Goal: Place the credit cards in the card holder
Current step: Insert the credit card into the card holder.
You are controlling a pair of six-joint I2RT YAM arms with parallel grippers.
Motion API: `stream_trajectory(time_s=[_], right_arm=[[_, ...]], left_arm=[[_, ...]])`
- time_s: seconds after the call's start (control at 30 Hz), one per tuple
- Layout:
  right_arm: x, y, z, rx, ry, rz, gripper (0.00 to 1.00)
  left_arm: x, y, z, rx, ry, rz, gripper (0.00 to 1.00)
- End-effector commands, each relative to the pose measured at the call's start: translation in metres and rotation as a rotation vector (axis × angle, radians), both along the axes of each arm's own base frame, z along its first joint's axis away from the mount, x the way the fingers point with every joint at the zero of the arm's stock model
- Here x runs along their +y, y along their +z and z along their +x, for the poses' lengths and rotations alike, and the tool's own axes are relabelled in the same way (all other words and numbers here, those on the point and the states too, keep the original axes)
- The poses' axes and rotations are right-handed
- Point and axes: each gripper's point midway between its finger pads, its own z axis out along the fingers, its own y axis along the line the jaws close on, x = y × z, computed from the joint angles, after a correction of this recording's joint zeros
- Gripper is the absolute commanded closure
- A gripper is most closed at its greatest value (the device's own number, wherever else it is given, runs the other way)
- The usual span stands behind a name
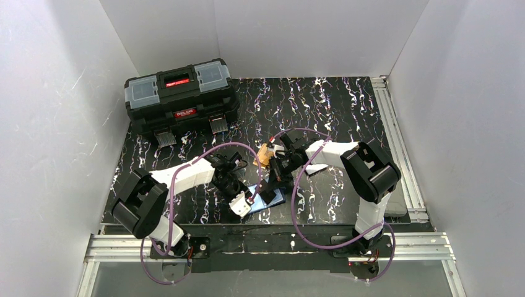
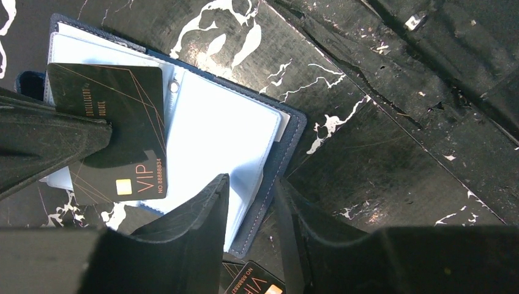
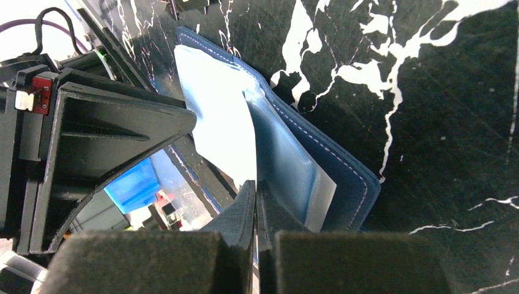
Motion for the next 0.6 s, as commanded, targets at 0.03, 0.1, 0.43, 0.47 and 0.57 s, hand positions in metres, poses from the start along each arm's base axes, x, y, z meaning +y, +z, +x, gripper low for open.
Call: stream_trajectory(time_s=[0.03, 0.1, 0.43, 0.47, 0.57], right_arm=[[0.009, 0.001, 0.017, -0.069, -0.026, -0.007, 0.99], [0.011, 0.000, 0.017, -0.069, -0.030, -0.010, 0.99], [0.014, -0.012, 0.011, -0.072, -0.064, -0.060, 0.94], [0.014, -0.014, 0.010, -0.080, -0.073, -0.062, 0.93], [0.014, -0.020, 0.006, -0.089, -0.089, -0.081, 0.91]], left_arm=[[0.001, -0.001, -0.008, 0.039, -0.007, -0.006, 0.68], [0.000, -0.002, -0.007, 0.041, -0.012, -0.007, 0.68], [-0.001, -0.006, -0.016, 0.051, -0.037, -0.003, 0.69], [-0.001, -0.006, -0.016, 0.050, -0.035, -0.005, 0.69], [-0.001, -0.006, -0.017, 0.044, -0.032, -0.005, 0.69]])
